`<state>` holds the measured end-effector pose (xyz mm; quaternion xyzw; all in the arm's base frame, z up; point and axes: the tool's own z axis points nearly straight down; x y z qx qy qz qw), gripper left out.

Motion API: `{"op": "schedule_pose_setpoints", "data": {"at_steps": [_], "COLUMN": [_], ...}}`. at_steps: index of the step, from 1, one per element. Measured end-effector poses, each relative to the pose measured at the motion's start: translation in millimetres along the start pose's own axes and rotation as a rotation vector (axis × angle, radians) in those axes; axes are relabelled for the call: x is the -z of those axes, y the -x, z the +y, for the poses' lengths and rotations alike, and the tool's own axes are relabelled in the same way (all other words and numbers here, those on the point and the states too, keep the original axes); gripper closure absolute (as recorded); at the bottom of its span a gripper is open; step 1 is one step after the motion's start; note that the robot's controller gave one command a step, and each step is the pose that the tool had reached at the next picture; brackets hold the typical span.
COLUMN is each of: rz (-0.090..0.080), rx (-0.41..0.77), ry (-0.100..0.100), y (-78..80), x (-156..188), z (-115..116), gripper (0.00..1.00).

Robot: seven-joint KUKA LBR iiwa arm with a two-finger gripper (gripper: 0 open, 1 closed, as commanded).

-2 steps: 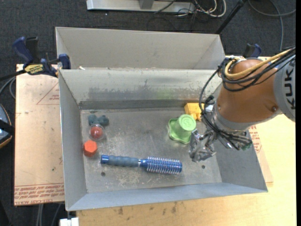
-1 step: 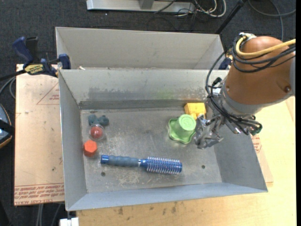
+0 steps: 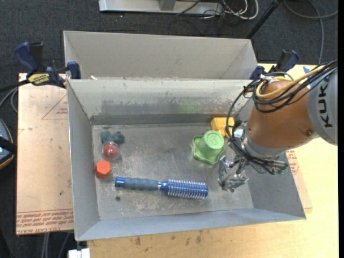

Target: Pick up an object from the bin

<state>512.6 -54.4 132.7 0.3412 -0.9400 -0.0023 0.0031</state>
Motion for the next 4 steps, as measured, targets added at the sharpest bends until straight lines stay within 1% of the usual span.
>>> {"op": "schedule_pose_setpoints", "data": {"at_steps": [1, 2, 3, 4], "rz": [-0.006, -0.026, -0.022, -0.002], "rx": [0.003, 0.025, -0.265, -0.363], "ry": [-0.005, -0.024, -0.02, -0.001], "y": [2.1, -10.2, 38.8, 68.8], "x": [4.0, -54.0, -55.7, -58.2], "z": [-0.5, 24.7, 73.8, 41.1], "gripper": [0.0, 0.0, 0.0, 0.0]}}
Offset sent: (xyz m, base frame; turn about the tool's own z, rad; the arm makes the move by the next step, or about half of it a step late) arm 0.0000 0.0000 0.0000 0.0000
